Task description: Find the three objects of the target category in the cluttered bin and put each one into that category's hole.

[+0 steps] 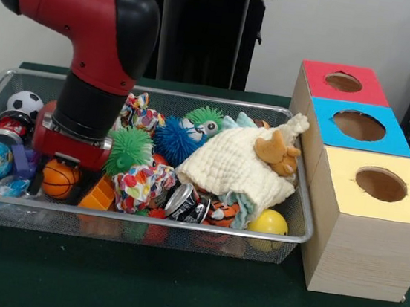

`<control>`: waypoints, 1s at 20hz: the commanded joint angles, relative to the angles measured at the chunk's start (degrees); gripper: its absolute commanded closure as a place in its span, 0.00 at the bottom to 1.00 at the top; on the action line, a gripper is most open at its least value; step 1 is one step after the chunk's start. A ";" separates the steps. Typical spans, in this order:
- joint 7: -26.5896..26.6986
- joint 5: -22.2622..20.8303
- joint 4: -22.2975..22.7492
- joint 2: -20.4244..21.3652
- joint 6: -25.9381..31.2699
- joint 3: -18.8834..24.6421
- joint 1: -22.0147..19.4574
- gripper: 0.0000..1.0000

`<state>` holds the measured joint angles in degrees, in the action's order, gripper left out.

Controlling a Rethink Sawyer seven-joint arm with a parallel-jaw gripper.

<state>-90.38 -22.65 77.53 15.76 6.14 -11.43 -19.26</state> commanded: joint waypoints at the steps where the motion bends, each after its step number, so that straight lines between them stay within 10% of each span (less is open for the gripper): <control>1: -6.59 -3.28 -6.31 -6.35 -3.71 -7.90 5.00 0.00; 20: -5.43 -2.92 -6.93 -6.08 -5.46 -6.96 3.83 0.00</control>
<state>-90.38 -23.39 72.14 11.35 4.50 -22.68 -12.57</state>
